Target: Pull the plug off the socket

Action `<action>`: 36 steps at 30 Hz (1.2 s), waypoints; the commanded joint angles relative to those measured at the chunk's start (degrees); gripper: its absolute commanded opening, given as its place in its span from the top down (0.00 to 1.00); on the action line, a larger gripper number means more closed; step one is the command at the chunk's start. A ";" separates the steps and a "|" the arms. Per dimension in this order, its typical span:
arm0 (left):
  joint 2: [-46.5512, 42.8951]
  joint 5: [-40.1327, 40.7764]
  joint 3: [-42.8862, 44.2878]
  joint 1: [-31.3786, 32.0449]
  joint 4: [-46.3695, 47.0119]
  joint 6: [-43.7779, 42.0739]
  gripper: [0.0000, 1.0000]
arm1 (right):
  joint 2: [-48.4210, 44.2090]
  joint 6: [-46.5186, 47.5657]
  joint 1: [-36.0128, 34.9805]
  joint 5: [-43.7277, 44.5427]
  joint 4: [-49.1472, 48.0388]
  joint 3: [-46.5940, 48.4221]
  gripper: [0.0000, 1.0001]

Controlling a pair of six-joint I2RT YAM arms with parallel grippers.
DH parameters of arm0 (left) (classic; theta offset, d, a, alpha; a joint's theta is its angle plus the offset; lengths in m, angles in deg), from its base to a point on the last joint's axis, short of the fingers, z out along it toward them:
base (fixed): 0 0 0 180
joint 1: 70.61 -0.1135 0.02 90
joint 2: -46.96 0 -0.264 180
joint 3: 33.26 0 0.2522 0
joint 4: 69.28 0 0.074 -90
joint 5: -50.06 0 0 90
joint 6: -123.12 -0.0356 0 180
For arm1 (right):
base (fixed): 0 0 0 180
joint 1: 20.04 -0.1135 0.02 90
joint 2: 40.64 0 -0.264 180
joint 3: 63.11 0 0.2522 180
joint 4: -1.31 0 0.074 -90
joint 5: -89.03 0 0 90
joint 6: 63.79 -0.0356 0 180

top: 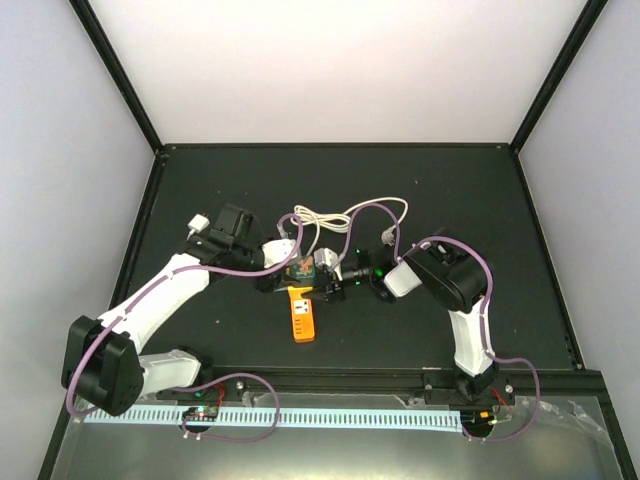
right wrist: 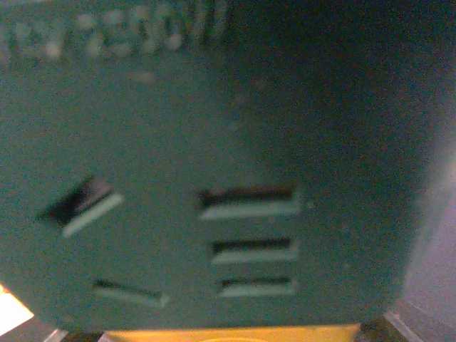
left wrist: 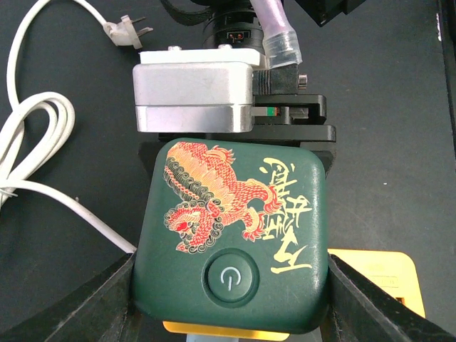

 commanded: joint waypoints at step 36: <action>-5.41 -15.87 11.38 -8.67 -5.72 0.98 0.97 | 4.60 -2.53 1.25 7.98 11.06 0.33 0.89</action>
